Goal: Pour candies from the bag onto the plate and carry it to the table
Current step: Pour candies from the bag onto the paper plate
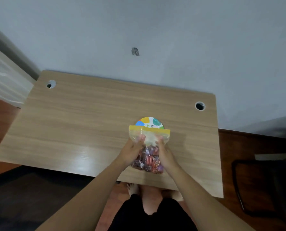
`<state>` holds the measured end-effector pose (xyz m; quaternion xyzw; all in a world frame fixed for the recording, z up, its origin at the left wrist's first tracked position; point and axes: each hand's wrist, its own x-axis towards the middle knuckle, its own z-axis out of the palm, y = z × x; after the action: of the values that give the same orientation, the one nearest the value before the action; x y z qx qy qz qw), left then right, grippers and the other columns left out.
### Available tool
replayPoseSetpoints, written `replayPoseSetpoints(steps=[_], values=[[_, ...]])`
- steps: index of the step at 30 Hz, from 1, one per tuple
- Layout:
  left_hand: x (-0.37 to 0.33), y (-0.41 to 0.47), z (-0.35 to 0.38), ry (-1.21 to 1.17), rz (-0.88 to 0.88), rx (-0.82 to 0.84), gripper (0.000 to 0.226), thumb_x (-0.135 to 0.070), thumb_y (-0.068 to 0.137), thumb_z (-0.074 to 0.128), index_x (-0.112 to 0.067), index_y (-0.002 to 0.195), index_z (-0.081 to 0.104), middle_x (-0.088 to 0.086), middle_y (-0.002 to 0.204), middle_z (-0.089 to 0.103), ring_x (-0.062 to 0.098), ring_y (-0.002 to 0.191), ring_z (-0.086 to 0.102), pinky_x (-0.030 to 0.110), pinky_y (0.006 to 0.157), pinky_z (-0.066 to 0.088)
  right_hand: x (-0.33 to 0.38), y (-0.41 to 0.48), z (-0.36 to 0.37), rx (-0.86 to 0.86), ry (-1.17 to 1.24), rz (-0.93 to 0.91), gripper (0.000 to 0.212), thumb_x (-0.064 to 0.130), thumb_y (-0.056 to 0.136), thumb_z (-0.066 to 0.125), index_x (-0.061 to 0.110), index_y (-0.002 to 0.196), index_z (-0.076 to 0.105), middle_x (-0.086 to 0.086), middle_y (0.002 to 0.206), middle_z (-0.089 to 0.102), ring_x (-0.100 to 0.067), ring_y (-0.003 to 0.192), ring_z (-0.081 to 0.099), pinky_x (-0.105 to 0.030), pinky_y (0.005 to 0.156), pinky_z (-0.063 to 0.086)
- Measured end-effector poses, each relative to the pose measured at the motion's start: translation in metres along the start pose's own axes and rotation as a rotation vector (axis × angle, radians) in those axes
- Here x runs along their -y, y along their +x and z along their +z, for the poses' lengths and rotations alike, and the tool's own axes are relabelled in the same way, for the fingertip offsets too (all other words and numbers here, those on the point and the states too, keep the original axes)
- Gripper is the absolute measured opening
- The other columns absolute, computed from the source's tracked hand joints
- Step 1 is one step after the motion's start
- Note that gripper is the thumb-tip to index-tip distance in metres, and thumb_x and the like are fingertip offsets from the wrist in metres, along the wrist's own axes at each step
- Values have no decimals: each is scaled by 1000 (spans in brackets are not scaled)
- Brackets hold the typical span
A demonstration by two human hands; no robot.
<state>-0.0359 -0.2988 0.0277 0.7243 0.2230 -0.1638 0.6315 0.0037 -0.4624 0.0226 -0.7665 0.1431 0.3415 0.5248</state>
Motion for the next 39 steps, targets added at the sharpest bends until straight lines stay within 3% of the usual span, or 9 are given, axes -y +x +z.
replayPoseSetpoints(steps=[4, 8, 12, 16, 19, 26, 32, 35, 39], values=[[15, 9, 10, -2, -80, 8, 47, -59, 108, 49, -35, 147, 60, -16, 133, 76, 0, 123, 70, 25, 105, 51, -20, 13, 2, 36, -110, 5, 62, 66, 111, 23, 29, 124, 72, -1, 133, 74, -20, 128, 65, -33, 108, 45], [22, 21, 11, -21, -185, 26, 28, -46, 111, 51, -32, 131, 64, -4, 117, 80, 16, 105, 78, 18, 80, 58, -25, 27, -2, 95, -175, -24, 43, 48, 116, 32, 30, 139, 64, 0, 134, 68, -21, 127, 62, -35, 109, 45], [47, 41, 10, 8, -314, 24, 62, -78, 89, 57, -36, 133, 66, 4, 111, 84, 26, 101, 80, 46, 102, 62, -45, 56, -2, 163, -275, 15, 52, 47, 106, 37, 27, 149, 58, -7, 139, 72, -29, 134, 65, -46, 118, 48], [58, 55, 12, 86, -355, 48, 63, -81, 88, 51, -40, 133, 68, -5, 120, 81, 20, 115, 74, 47, 111, 55, -52, 69, -1, 173, -308, 34, 39, 42, 111, 34, 22, 120, 66, -4, 97, 72, -20, 93, 67, -47, 104, 58], [54, 55, 16, 45, -373, 70, 65, -80, 90, 49, -42, 140, 64, -8, 134, 75, 18, 125, 69, 47, 116, 50, -50, 67, -3, 165, -270, 54, 38, 39, 113, 37, 29, 140, 62, -16, 104, 76, -24, 91, 71, -34, 79, 56], [69, 64, 18, 36, -385, 48, 62, -76, 89, 51, -35, 130, 72, -3, 116, 84, 19, 109, 80, 47, 109, 58, -59, 78, 0, 157, -284, 66, 35, 35, 110, 46, 10, 112, 71, -16, 89, 80, -7, 57, 65, -34, 77, 58], [57, 58, 22, 64, -342, 24, 49, -62, 101, 50, -27, 126, 74, 2, 105, 85, 23, 84, 79, 37, 86, 63, -55, 77, 3, 81, -252, 36, 37, 52, 102, 52, 21, 108, 72, 2, 94, 79, -23, 99, 76, -39, 96, 57], [60, 56, 22, 3, -364, 7, 43, -56, 105, 52, -23, 115, 77, 0, 102, 84, 15, 79, 75, 31, 74, 58, -58, 79, 6, 80, -233, 40, 46, 58, 97, 50, 25, 123, 69, 2, 109, 80, -25, 108, 75, -42, 102, 58], [60, 52, 21, -43, -400, -3, 46, -52, 107, 55, -12, 110, 79, 8, 94, 82, 17, 68, 71, 27, 63, 54, -61, 76, 4, 81, -222, 51, 41, 48, 101, 51, 24, 130, 67, 5, 99, 70, -18, 86, 64, -31, 76, 48]])
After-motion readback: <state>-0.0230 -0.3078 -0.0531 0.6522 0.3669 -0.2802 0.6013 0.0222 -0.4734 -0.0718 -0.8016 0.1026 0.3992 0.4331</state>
